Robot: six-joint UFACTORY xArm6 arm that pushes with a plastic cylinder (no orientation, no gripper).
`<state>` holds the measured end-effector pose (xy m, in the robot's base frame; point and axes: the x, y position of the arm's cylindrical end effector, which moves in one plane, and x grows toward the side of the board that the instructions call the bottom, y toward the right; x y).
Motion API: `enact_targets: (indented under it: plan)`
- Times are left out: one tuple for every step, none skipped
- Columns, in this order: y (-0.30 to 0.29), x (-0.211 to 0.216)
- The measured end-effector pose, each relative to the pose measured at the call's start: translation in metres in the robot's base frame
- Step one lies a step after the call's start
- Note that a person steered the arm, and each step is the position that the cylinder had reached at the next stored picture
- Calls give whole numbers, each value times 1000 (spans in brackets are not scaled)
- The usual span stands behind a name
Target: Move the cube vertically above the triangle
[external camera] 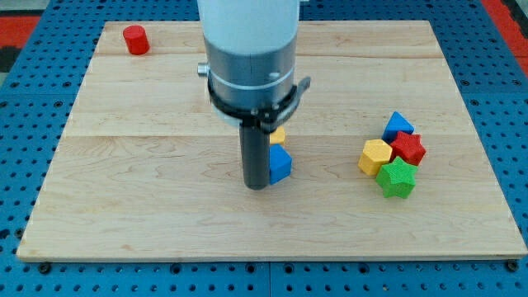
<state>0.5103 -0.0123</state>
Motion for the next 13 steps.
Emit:
enact_targets:
  plan:
    - [19, -28]
    - [40, -26]
    - [52, -7]
    - [68, -33]
    - [100, -67]
    - [128, -88]
    - [136, -88]
    - [144, -88]
    - [163, -94]
    - [145, -131]
    - [134, -110]
    - [113, -85]
    - [89, -82]
